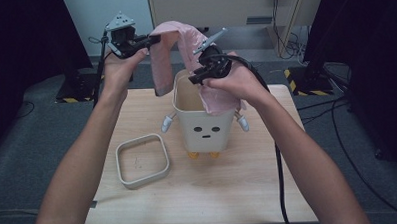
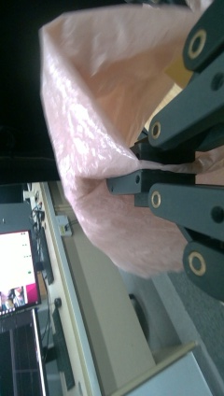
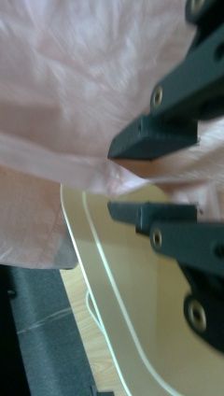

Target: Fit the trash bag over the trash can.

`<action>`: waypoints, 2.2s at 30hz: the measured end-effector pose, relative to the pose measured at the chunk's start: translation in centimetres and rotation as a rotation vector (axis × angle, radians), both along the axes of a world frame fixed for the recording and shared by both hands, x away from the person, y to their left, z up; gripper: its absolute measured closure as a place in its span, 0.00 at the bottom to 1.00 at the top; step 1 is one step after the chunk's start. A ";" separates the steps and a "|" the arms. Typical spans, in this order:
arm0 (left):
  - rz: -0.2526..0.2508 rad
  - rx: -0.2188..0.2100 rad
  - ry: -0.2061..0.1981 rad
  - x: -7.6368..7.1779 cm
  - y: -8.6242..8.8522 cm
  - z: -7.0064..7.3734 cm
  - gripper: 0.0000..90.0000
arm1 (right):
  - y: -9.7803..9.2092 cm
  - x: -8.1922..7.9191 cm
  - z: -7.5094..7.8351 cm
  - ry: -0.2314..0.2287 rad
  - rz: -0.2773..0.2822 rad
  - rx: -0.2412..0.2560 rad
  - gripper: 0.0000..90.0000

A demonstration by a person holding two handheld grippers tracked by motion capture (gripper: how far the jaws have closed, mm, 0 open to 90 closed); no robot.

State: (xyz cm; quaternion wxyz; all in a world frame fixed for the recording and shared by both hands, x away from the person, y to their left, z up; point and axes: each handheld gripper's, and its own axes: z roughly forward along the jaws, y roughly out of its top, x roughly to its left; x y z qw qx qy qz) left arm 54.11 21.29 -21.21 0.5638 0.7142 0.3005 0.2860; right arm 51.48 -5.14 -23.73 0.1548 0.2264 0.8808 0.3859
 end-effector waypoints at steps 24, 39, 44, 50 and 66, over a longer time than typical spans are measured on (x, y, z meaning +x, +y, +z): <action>0.106 -0.049 0.031 1.6 3.5 -2.2 0.99 | -5.0 -1.1 0.4 -0.027 -0.014 0.088 0.65; 0.050 -0.100 0.018 0.7 3.0 -1.4 0.99 | -0.7 -1.4 0.9 -0.004 0.046 0.047 0.99; 0.021 -0.106 0.010 0.1 3.1 -0.9 0.99 | 2.6 -1.3 1.2 -0.005 0.081 0.049 0.99; -0.001 -0.103 0.002 -0.5 3.3 -1.0 0.99 | 4.8 -1.4 1.2 -0.004 0.111 0.034 0.95; 0.033 -0.093 -0.003 0.0 3.2 -1.7 0.99 | 1.8 -1.6 1.1 0.001 0.061 0.102 0.39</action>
